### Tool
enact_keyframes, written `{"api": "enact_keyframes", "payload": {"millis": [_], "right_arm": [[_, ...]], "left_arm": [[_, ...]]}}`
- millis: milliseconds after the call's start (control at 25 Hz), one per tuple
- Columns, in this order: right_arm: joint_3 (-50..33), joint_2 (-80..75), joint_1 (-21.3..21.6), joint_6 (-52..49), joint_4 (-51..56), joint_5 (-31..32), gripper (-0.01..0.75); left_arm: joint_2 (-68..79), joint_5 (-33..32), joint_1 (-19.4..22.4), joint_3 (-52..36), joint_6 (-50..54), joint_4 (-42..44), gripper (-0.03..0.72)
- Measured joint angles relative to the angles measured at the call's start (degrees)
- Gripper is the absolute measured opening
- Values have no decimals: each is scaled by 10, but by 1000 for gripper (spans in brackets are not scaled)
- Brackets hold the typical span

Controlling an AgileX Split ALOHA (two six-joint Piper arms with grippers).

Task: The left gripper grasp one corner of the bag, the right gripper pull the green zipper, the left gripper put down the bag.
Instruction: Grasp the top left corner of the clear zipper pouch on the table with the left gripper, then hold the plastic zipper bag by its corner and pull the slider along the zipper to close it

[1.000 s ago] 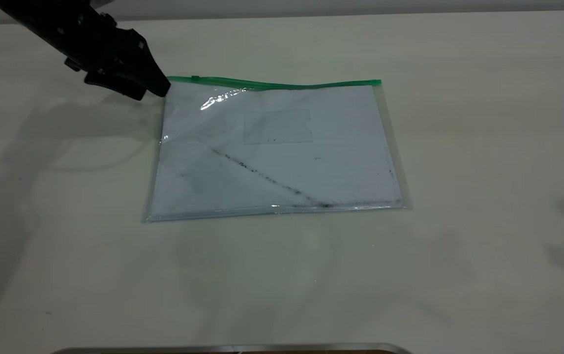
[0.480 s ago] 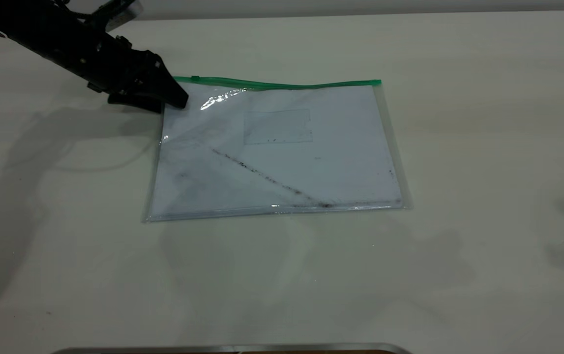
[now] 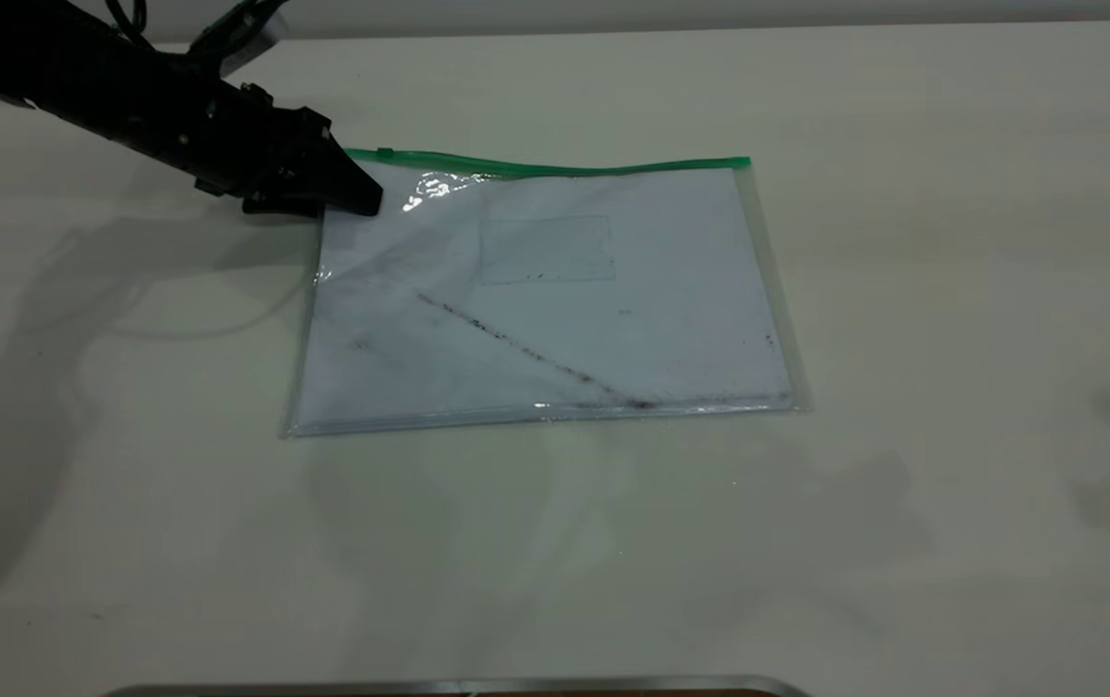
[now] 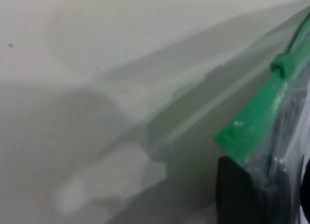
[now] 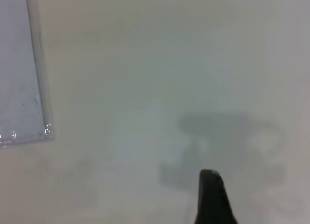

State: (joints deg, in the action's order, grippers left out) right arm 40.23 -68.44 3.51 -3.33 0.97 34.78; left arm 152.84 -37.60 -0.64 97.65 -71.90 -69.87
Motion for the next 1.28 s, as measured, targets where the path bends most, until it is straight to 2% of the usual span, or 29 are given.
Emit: {"api": "enact_keyframes", "payload": {"millis": [120, 320, 400, 600, 760, 880, 1040, 1280], "right_arm": [[0, 0, 0, 0, 0, 0, 524], [0, 0, 0, 0, 0, 0, 524], [0, 0, 0, 0, 0, 0, 524], [0, 0, 0, 9, 3, 0, 524], [0, -1, 0, 77, 48, -19, 524], [1, -15, 0, 170, 123, -53, 524], [14, -61, 0, 332, 261, -58, 524], [53, -179, -33, 592, 455, -68, 524]], "left_arm": [[3, -1, 0, 1, -13, -8, 294], [3, -23, 0, 1, -61, -34, 99], [3, -33, 0, 2, -92, -51, 54], [4, -65, 0, 23, -143, -61, 53], [2, -137, -2, 79, -173, 3, 53], [-2, -199, -11, 133, -186, 81, 53], [-9, -259, -39, 210, -190, 167, 53], [-9, -290, -95, 283, -193, 260, 53]]}}
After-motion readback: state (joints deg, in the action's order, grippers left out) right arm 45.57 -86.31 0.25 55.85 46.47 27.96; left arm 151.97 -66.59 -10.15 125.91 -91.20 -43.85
